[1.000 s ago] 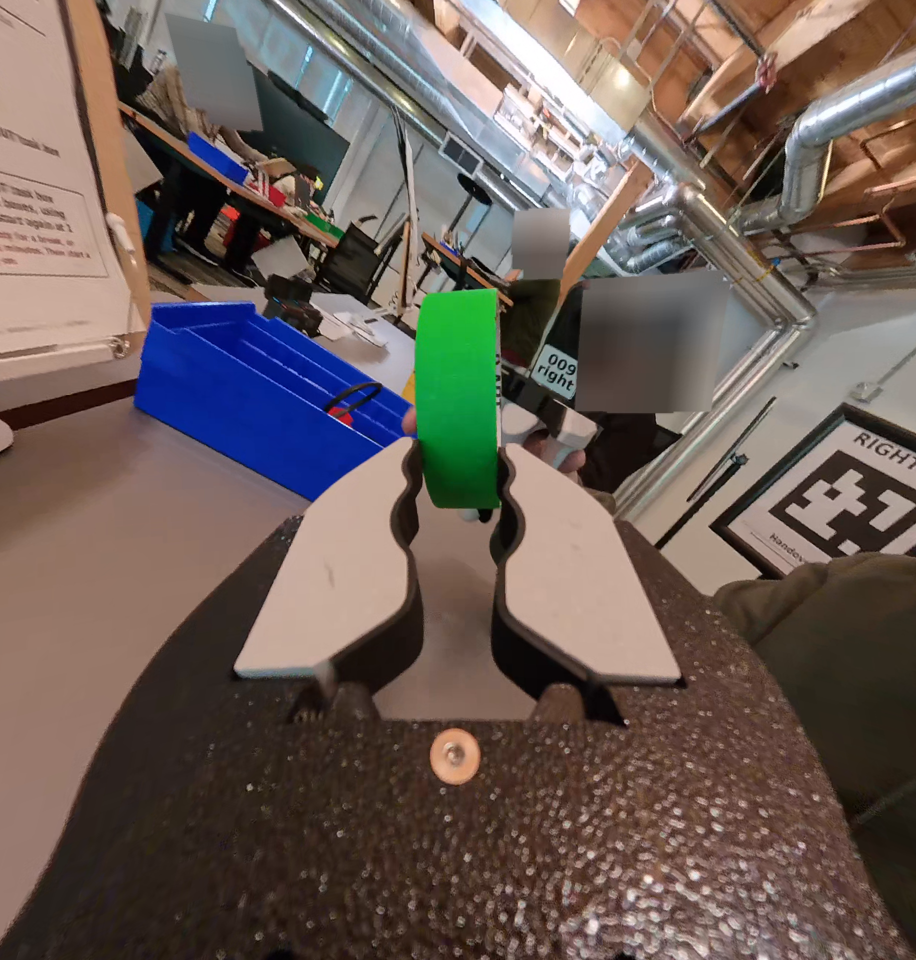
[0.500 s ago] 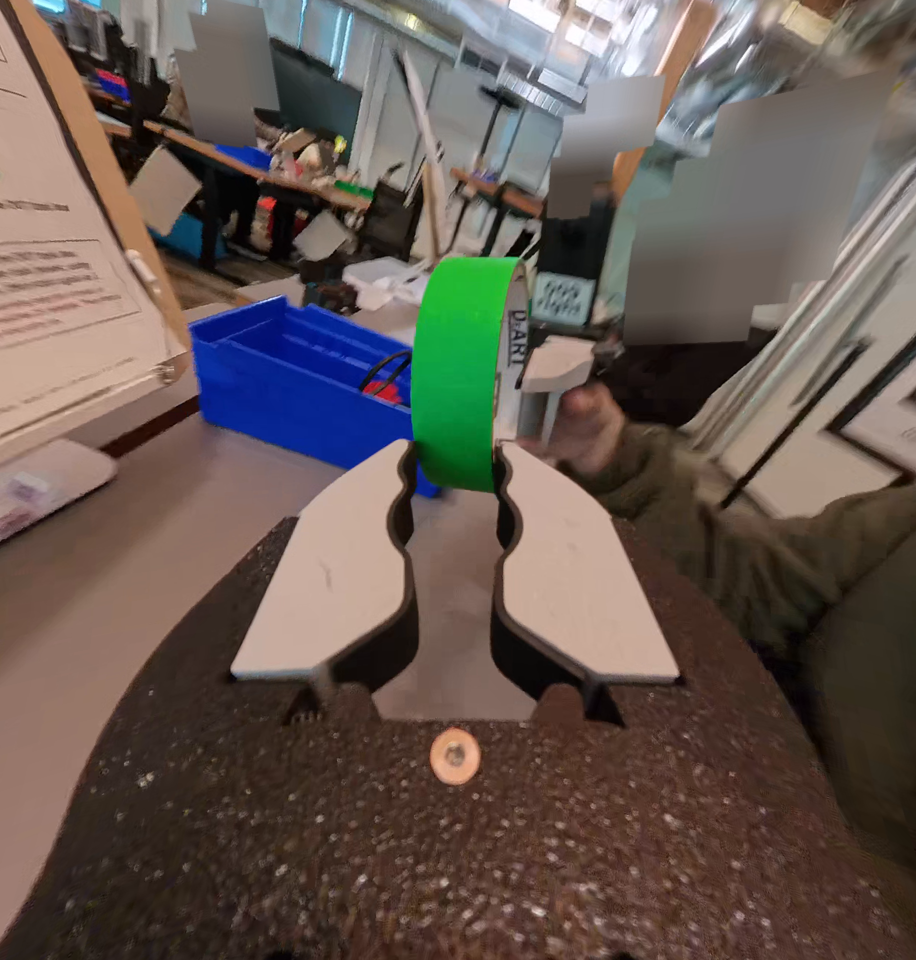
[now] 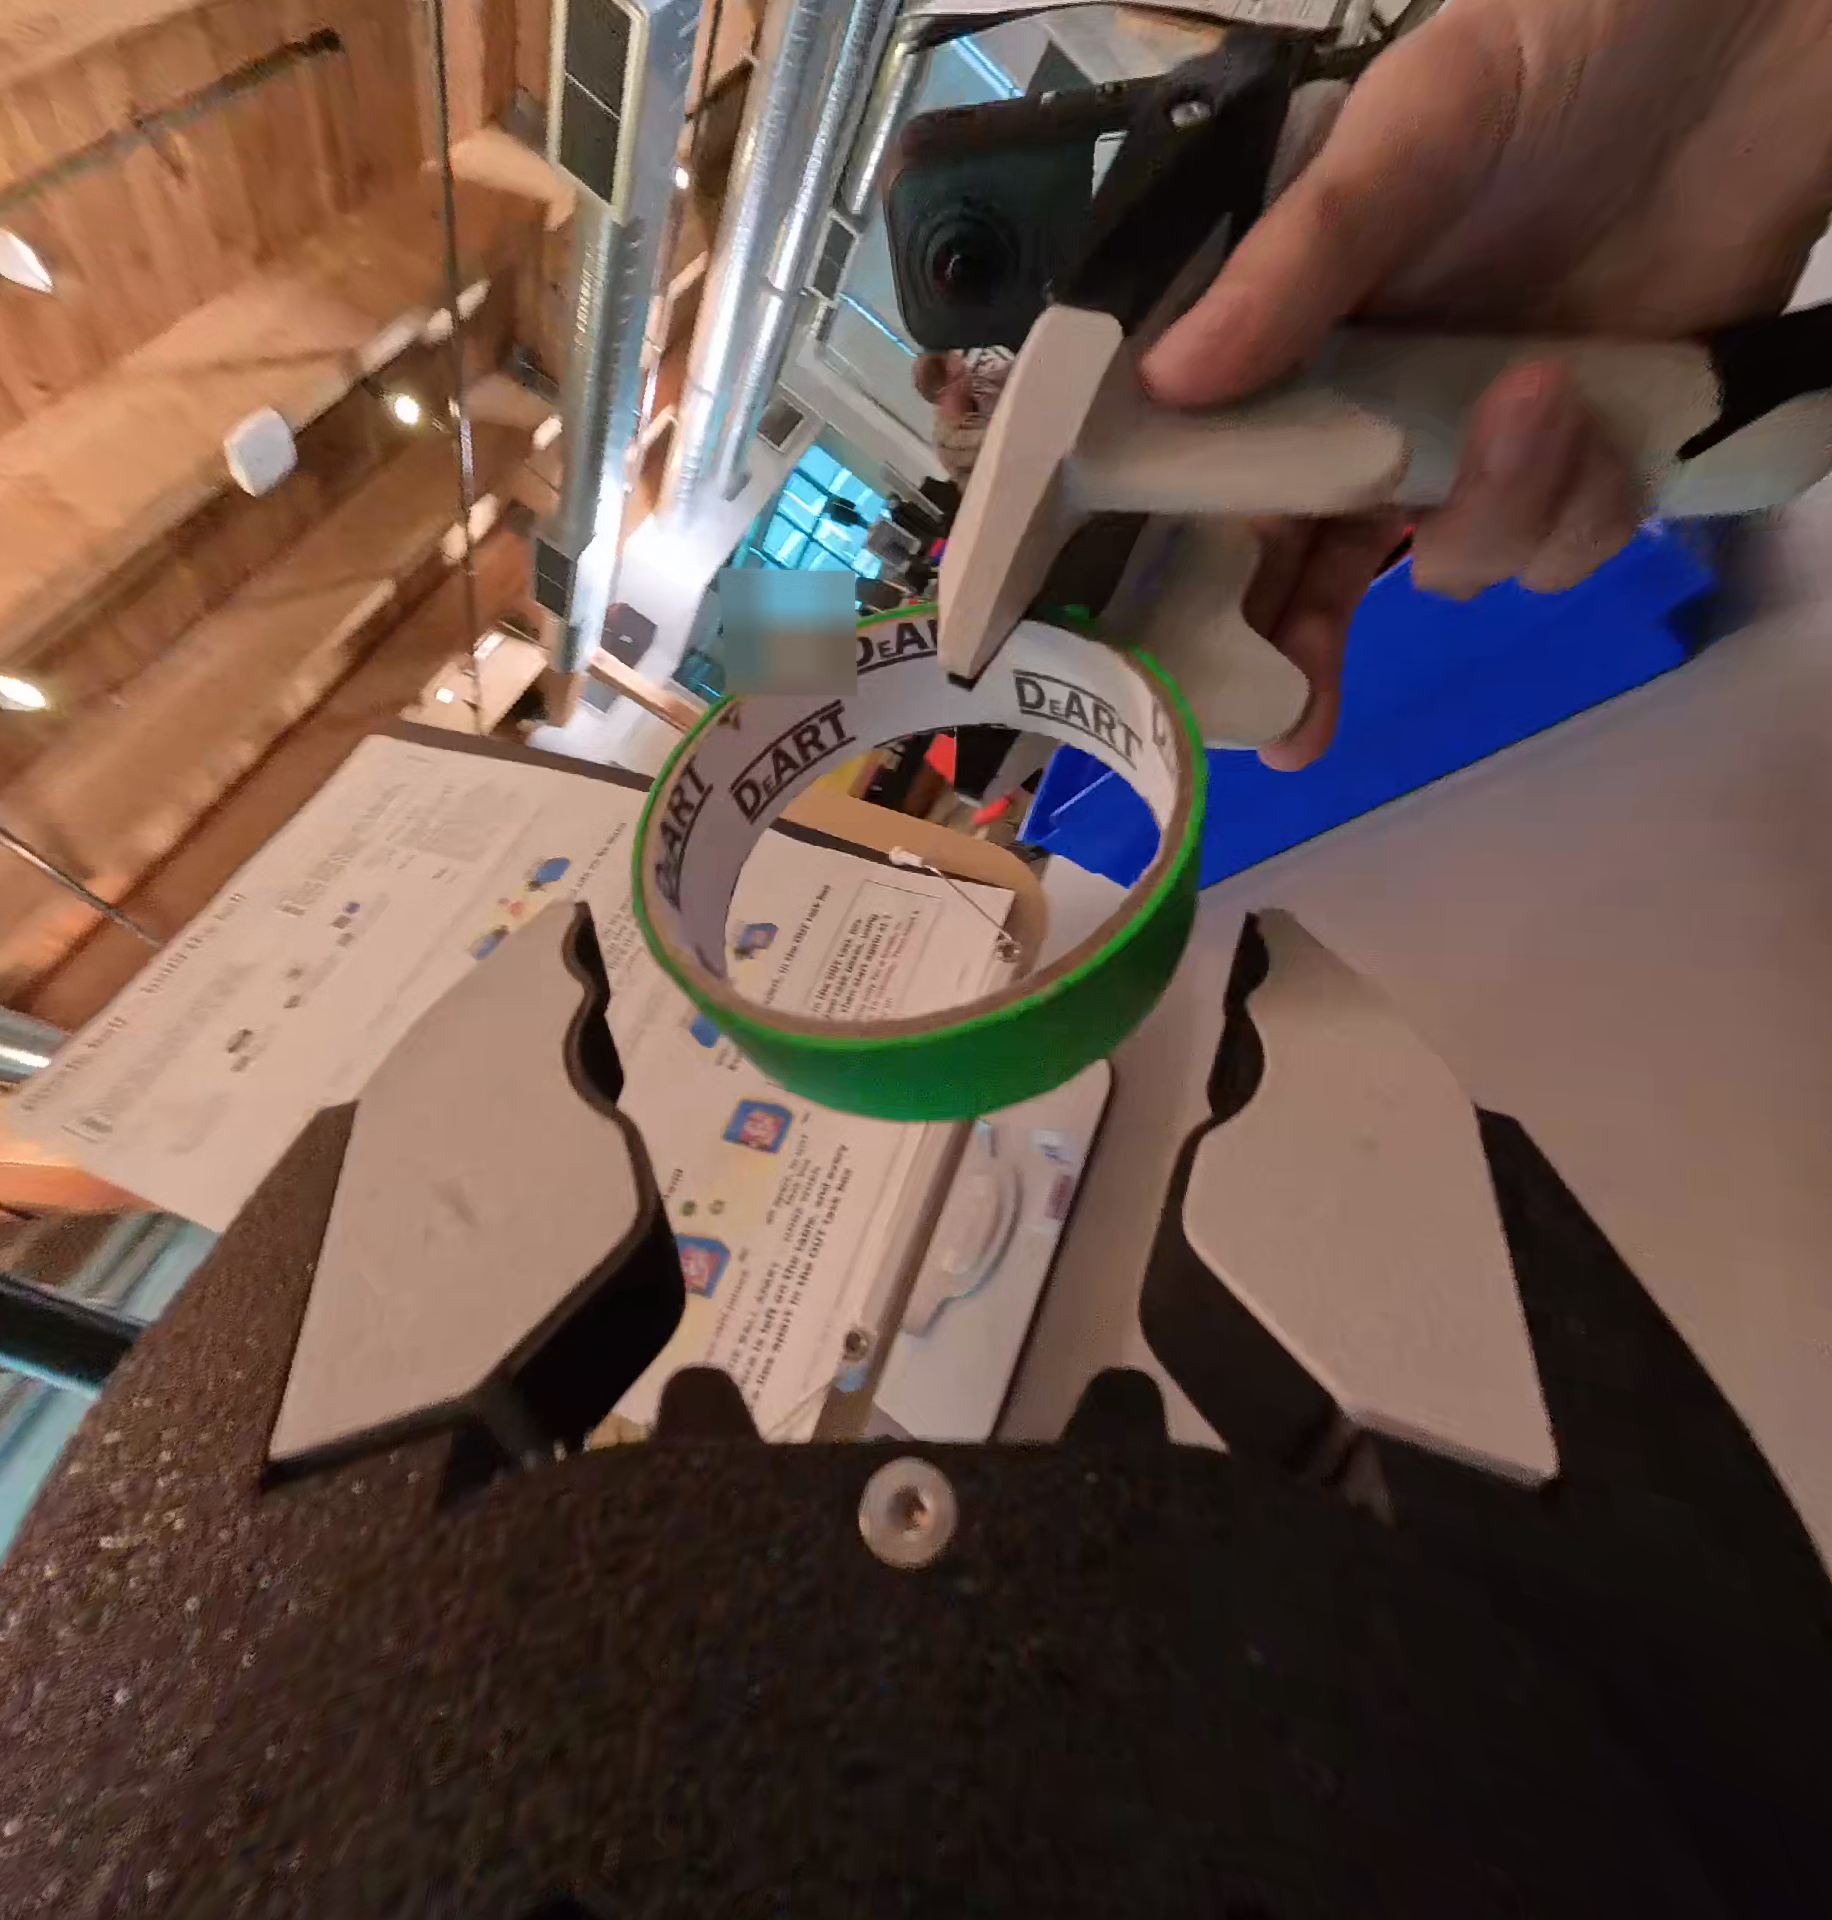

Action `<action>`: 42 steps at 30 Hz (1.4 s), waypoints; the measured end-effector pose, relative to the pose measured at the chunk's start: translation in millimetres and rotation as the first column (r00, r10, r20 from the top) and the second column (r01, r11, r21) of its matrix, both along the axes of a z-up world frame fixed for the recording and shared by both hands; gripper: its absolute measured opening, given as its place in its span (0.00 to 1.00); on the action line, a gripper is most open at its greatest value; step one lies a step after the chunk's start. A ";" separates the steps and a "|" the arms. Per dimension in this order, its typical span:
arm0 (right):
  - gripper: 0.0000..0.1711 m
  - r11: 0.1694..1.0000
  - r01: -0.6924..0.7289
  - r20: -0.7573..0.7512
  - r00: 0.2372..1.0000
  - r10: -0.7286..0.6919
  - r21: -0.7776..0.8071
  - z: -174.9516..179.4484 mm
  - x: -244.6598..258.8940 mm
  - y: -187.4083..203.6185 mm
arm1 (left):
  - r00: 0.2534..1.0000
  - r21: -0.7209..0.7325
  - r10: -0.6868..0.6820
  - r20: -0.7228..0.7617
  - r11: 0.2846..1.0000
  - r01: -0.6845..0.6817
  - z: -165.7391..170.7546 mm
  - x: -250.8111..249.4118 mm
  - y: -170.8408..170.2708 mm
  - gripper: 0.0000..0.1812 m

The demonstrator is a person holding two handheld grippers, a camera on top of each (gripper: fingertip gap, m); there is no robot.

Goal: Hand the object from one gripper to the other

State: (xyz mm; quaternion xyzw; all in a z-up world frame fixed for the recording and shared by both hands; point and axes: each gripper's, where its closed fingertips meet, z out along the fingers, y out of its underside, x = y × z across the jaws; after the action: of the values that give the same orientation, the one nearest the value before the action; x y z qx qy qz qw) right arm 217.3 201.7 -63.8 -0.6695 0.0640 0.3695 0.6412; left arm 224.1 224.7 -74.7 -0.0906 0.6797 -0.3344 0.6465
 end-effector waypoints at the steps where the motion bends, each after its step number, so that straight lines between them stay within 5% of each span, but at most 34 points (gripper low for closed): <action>1: 0.17 1.000 -0.012 -0.006 1.000 0.012 0.004 0.7 -3.1 0.9 | 1.000 0.009 -0.004 0.027 1.000 0.004 0.9 0.0 -2.3 0.61; 8: 0.20 1.000 -0.014 0.072 0.997 0.016 -0.023 -9.3 -7.5 5.5 | 0.989 -0.118 -0.114 -0.097 0.988 0.102 -2.9 -4.0 -5.0 0.55; 12: 0.44 0.993 0.083 0.347 0.932 -0.107 0.083 -0.2 -1.2 -2.4 | 0.938 -0.339 -0.239 -0.252 0.929 0.146 -3.1 -8.2 -4.9 0.55; 14: 0.52 0.970 0.122 0.537 0.814 -0.220 0.211 11.7 0.4 -9.7 | 0.870 -0.486 -0.341 -0.356 0.863 0.139 -4.8 -12.5 -5.7 0.55; 17: 0.56 0.915 0.074 0.754 0.542 -0.371 0.397 22.3 -11.2 -19.8 | 0.713 -0.694 -0.545 -0.441 0.711 0.114 -4.5 -25.0 -12.4 0.55; 22: 0.50 0.911 -0.011 0.896 0.188 -0.402 0.411 6.9 -25.3 -10.9 | 0.503 -0.809 -0.716 -0.485 0.585 0.053 -11.0 -42.4 -21.9 0.55; 28: 0.27 0.937 -0.076 0.939 0.051 -0.339 0.342 -15.9 -35.4 1.6 | 0.328 -0.864 -0.812 -0.483 0.503 -0.029 -16.3 -53.0 -30.8 0.55; 29: 0.17 0.936 -0.086 0.939 0.046 -0.340 0.343 -16.3 -37.2 2.6 | 0.316 -0.866 -0.815 -0.485 0.499 -0.041 -18.0 -52.8 -30.8 0.55; 32: 0.17 0.952 -0.063 0.953 0.069 -0.294 0.298 -19.8 -35.2 5.0 | 0.321 -0.864 -0.812 -0.487 0.502 -0.041 -20.2 -51.7 -28.8 0.55; 34: 0.17 0.964 0.001 0.959 0.107 -0.264 0.265 -22.2 -27.7 7.8 | 0.394 -0.870 -0.793 -0.464 0.491 -0.036 -15.5 -42.8 -23.7 0.56; 37: 0.16 0.965 0.129 0.919 0.300 -0.256 0.227 -15.8 -11.5 10.3 | 0.594 -0.826 -0.685 -0.422 0.560 0.060 -5.5 -31.2 -8.9 0.54; 42: 0.17 0.971 0.213 0.669 0.706 -0.232 0.112 -7.0 3.3 8.6 | 0.898 -0.521 -0.333 -0.289 0.841 0.144 12.5 -22.0 8.7 0.53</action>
State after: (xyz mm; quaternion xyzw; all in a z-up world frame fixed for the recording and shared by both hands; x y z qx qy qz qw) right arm 220.6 210.3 -70.7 -0.7365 -0.0984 0.0215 0.6689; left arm 202.1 233.4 -62.2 -0.2242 0.6881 -0.5506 0.4160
